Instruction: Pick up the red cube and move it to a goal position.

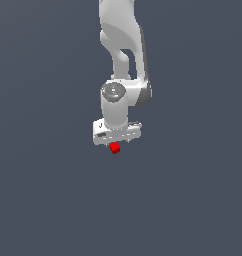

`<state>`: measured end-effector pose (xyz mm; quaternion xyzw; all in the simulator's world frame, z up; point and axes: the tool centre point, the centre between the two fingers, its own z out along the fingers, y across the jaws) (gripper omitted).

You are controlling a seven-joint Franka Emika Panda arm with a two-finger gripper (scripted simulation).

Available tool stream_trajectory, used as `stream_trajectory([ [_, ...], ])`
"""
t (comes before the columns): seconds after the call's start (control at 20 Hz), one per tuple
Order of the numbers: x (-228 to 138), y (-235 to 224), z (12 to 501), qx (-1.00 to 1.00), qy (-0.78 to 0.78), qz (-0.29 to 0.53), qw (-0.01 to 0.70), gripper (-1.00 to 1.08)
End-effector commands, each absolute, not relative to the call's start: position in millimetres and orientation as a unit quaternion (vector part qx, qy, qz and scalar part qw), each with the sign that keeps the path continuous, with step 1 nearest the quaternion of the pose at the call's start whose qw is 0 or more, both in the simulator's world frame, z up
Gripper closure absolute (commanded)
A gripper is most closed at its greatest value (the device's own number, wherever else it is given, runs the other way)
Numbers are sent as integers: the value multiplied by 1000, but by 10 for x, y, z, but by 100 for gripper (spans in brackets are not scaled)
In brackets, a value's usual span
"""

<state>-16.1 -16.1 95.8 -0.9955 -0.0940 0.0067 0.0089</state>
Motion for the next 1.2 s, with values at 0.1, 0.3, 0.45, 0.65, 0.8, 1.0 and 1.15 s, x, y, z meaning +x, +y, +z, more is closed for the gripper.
stream_trajectory([
  [0.1,-231,-198,689,-988,-153,4,6,-92],
  [0.3,-274,-233,489,-981,-196,3,4,-92],
  [0.45,-295,-257,372,-975,-221,1,3,-92],
  [0.65,-311,-283,262,-970,-244,0,1,-92],
  [0.8,-315,-296,216,-967,-254,0,1,-92],
  [1.0,-316,-301,200,-966,-257,0,0,108],
  [1.15,-316,-301,200,-966,-257,0,0,108],
])
